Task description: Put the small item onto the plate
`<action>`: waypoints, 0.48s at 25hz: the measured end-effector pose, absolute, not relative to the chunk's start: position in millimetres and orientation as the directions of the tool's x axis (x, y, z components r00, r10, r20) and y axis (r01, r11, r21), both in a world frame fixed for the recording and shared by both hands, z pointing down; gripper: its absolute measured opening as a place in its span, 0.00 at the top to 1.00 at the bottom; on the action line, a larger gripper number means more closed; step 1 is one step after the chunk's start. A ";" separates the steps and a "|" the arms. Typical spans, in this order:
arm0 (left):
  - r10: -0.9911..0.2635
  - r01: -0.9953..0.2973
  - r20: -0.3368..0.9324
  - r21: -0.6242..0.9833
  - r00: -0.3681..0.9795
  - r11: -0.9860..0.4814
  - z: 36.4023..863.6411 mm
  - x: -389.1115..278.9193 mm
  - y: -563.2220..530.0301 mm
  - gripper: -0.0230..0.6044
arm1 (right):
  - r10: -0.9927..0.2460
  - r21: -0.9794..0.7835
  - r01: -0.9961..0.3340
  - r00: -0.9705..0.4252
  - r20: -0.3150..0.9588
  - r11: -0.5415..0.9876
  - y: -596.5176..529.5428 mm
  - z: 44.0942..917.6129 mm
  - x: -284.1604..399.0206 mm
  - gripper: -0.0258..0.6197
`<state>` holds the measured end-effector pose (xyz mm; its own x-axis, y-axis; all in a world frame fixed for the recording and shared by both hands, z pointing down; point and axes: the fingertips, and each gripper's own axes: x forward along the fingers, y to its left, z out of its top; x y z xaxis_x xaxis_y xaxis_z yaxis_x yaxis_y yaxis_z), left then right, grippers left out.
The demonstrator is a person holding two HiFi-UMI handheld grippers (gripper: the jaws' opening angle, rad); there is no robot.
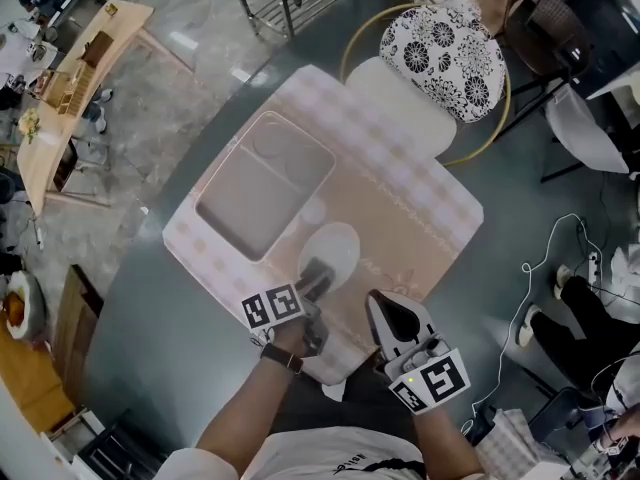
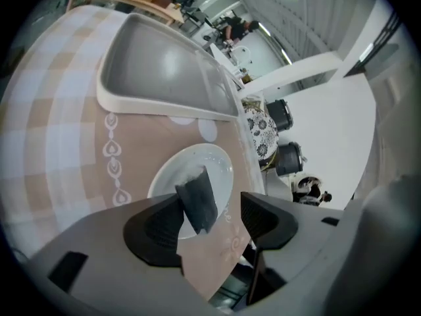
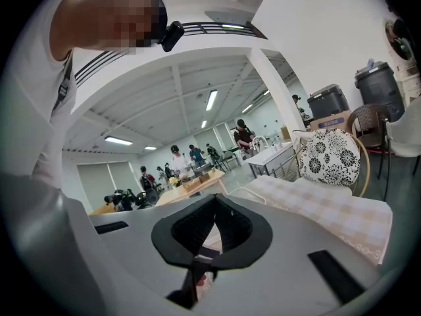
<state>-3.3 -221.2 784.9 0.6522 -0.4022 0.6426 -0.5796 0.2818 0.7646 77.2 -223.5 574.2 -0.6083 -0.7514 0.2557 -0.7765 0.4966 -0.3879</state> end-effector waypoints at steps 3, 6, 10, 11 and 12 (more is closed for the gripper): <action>-0.325 -0.676 0.699 0.709 0.637 0.201 792.0 7.0 -222.8 0.54 | -0.748 -0.393 -0.773 -0.612 0.258 0.497 -221.7 572.6 79.8 0.94; -0.278 -0.742 0.750 0.652 0.600 0.156 800.6 7.8 -223.6 0.50 | -0.749 -0.397 -0.774 -0.610 0.258 0.494 -222.7 574.3 85.5 0.94; -0.228 -0.818 0.804 0.573 0.549 0.049 802.1 5.8 -217.2 0.45 | -0.747 -0.403 -0.771 -0.612 0.259 0.493 -224.2 573.1 89.9 0.94; -0.225 -0.828 0.810 0.560 0.541 0.024 800.6 5.5 -217.4 0.44 | -0.746 -0.404 -0.770 -0.614 0.257 0.494 -225.5 572.0 90.1 0.94; -0.226 -0.836 0.814 0.549 0.535 0.002 798.7 5.0 -218.1 0.43 | -0.745 -0.405 -0.768 -0.616 0.256 0.496 -226.7 570.8 89.8 0.94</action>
